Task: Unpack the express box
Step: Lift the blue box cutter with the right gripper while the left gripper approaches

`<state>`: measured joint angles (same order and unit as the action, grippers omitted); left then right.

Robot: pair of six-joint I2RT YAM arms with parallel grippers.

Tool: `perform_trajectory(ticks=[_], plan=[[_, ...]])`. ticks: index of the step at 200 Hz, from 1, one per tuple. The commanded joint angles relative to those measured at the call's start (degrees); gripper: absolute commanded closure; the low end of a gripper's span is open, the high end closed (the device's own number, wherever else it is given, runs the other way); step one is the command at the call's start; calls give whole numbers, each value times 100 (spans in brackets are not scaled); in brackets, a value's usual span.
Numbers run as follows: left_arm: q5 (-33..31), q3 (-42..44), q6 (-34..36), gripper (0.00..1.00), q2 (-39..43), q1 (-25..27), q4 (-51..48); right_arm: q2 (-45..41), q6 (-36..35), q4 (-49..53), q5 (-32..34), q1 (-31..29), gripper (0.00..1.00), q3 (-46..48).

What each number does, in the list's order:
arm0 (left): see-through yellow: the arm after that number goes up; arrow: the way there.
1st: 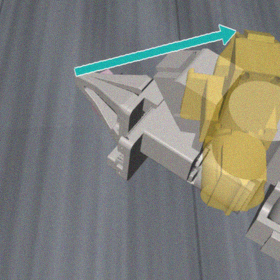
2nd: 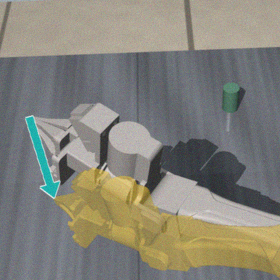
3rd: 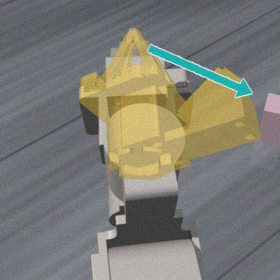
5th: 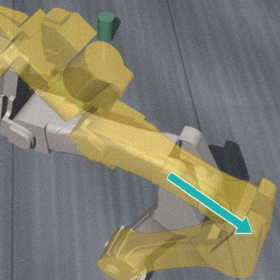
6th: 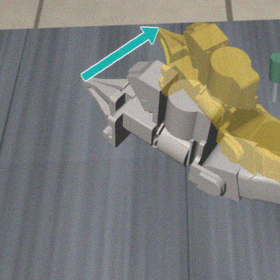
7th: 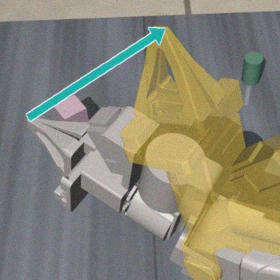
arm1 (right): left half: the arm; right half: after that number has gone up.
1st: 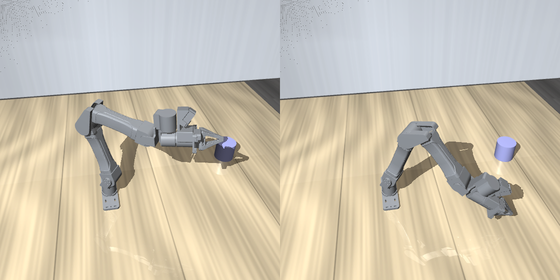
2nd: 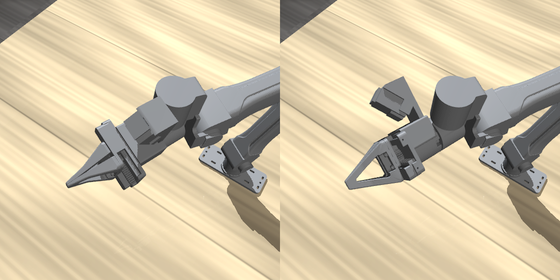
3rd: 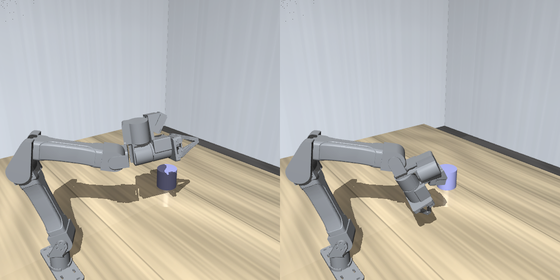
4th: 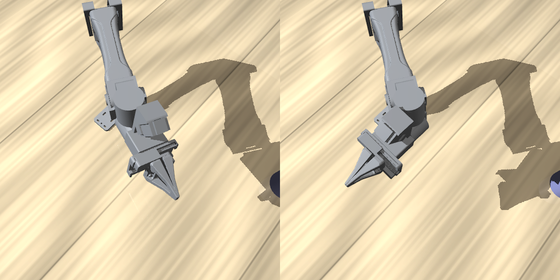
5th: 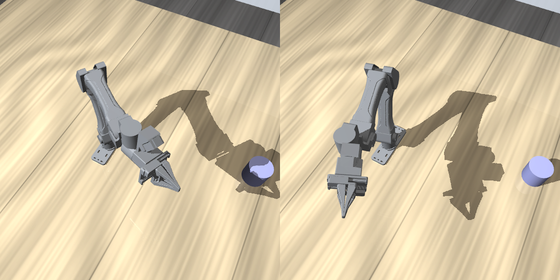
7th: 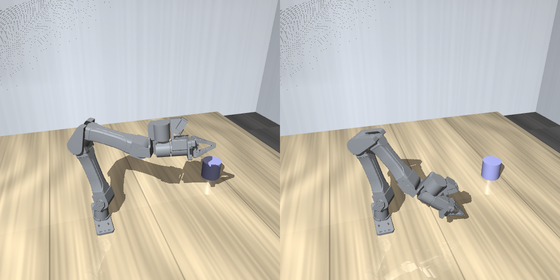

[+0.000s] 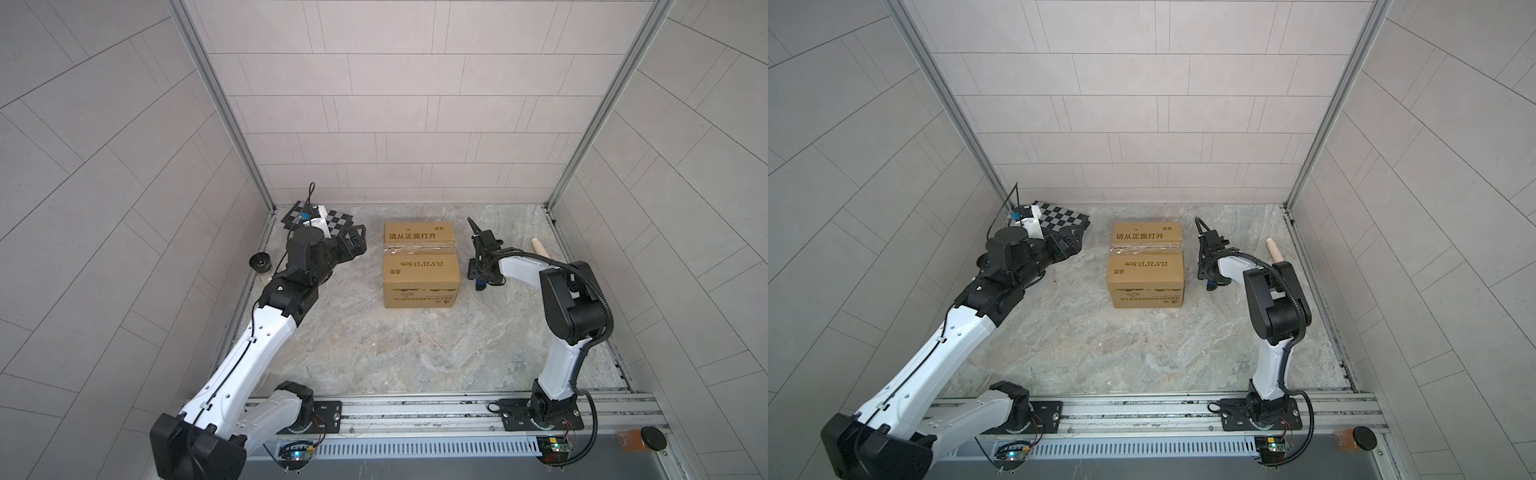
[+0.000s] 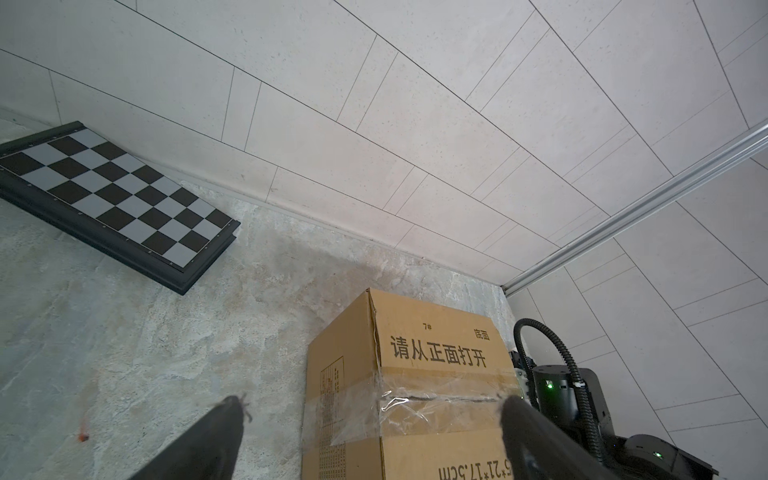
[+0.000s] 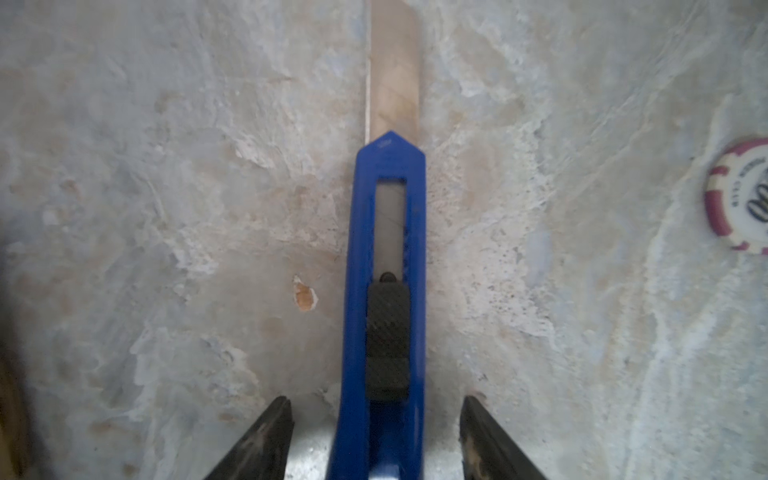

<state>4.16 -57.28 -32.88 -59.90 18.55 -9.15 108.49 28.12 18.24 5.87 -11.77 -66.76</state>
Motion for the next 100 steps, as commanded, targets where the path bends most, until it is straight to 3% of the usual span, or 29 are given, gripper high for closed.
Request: perform_trajectory(ticks=[1, 54, 100], plan=[[-186, -3, 159, 0, 136, 22, -137, 228, 38, -118, 61, 24, 42, -117], [-278, 33, 195, 0, 207, 18, -245, 318, -56, -216, -99, 20, 68, -92], [-320, 50, 126, 0, 120, 15, -263, -78, -217, -143, 81, 24, 76, -28]])
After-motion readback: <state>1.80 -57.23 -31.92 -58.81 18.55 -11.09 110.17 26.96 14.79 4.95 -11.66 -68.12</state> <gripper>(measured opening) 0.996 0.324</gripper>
